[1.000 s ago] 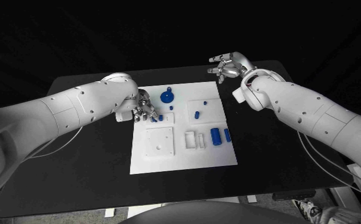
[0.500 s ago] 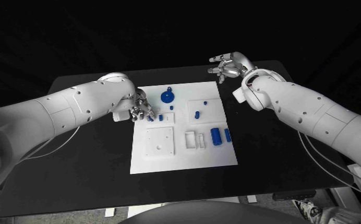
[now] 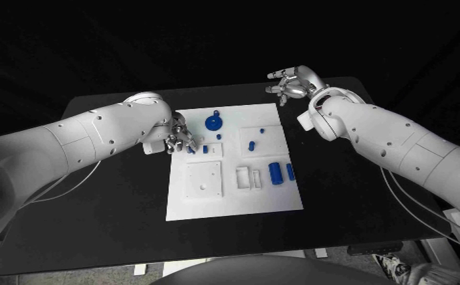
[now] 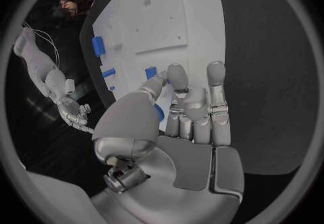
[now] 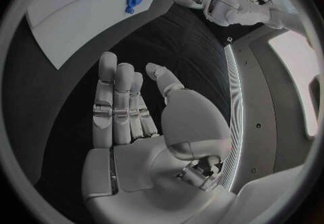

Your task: Assemble the parts on the task board

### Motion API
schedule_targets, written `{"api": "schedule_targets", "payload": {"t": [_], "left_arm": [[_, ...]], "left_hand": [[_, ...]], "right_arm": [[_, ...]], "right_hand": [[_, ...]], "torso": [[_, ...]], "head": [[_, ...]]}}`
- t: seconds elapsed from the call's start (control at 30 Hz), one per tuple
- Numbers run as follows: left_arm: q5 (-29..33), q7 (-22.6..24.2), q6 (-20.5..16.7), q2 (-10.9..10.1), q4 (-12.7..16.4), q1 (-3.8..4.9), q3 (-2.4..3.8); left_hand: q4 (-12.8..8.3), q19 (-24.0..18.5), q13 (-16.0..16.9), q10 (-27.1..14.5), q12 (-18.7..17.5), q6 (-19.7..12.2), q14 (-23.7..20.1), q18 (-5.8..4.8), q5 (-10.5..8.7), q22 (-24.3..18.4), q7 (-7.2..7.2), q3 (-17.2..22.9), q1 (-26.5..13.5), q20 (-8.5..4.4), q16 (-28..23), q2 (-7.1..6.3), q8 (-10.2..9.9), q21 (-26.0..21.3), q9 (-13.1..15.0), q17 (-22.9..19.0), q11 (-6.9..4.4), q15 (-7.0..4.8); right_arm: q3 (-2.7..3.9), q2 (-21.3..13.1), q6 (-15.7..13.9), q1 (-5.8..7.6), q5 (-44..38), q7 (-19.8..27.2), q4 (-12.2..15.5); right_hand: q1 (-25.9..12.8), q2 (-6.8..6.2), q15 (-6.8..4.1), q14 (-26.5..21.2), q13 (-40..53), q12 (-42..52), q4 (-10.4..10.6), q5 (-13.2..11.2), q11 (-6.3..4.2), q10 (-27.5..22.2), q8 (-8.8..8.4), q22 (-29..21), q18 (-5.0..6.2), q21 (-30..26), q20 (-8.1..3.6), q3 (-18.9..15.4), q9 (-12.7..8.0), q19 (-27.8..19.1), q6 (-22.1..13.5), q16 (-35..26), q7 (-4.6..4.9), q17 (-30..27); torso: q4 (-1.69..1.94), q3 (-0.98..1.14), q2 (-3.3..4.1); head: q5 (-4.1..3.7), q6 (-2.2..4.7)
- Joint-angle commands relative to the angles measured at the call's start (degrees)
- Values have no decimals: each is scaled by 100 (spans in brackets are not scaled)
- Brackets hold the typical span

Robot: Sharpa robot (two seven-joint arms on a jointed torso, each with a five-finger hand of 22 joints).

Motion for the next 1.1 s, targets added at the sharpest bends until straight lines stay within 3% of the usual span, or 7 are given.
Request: {"api": "schedule_targets", "payload": {"t": [0.03, 0.17, 0.67, 0.7, 0.73, 1.1], "left_arm": [[-64, -26, -60, 2, 24, -11, -6], [-64, -23, -52, 2, 46, -12, -6], [-97, -34, 17, 0, 121, -13, -8], [-105, -34, 19, 0, 123, -13, -8], [-114, -35, 18, -1, 125, -13, -8], [-214, -39, 0, -13, 109, -13, -8]], "left_hand": [[-300, 8, -106, 279, 51, 132, 55, 83, -41, 108, -84, 329, 198, 39, 17, 199, 22, 29, 10, 23, -51, 0], [-286, 9, -206, 278, 96, 148, 64, 90, -48, 109, -89, 324, 197, 48, 29, 196, 25, 44, 17, 53, -54, 1], [-325, -6, -349, 275, 180, 178, 73, 112, 4, 110, -95, 356, 223, 69, 51, 187, 35, 80, 46, 96, -61, 3], [-334, -7, -326, 266, 179, 275, 61, 111, 51, 109, -131, 342, 223, 63, 27, 163, 100, 82, 101, 58, -86, -7], [-316, -14, -89, 265, 105, 182, 78, 67, 59, 102, -135, 364, 211, 23, 1, 158, 150, 81, 438, 48, -92, -22], [-307, -13, 39, 269, 25, 217, 64, 74, 40, 104, -134, 388, 215, 29, -13, 148, 58, 75, 481, 31, -88, -20]], "right_arm": [[3, -1, 54, -2, -21, 44, 6], [3, -3, 56, -2, -21, 45, 8], [3, -7, 60, -3, -21, 44, 10], [3, -6, 60, -3, -21, 45, 9], [3, -6, 60, -3, -21, 45, 9], [3, -12, 62, -4, -21, 45, 10]], "right_hand": [[-22, -28, -9, -3, -7, -34, -3, 15, -3, 6, -34, 5, 27, 14, -10, 41, -8, -45, -29, -37, 24, -8], [-22, -28, -9, -3, -7, -34, -3, 15, -3, 6, -34, 5, 27, 14, -10, 41, -8, -45, -29, -37, 24, -8], [-22, -28, -9, -3, -7, -34, -3, 15, -3, 6, -34, 5, 27, 14, -10, 41, -8, -45, -29, -37, 24, -8], [-22, -28, -9, -3, -7, -34, -3, 15, -3, 6, -34, 5, 27, 14, -10, 41, -8, -45, -29, -37, 24, -8], [-22, -28, -9, -3, -7, -34, -3, 15, -3, 6, -34, 5, 27, 14, -10, 41, -8, -45, -29, -37, 24, -8], [-22, -28, -9, -3, -7, -34, -3, 15, -3, 6, -34, 5, 27, 14, -10, 41, -8, -45, -29, -37, 24, -8]], "torso": [[0, 1, -1], [-4, 9, -2], [0, 0, 0], [-1, -2, -1], [-2, -4, -1], [1, 2, -2]], "head": [[0, -4], [-2, -17], [-9, -24], [-8, -23], [-7, -26], [18, -31]]}}
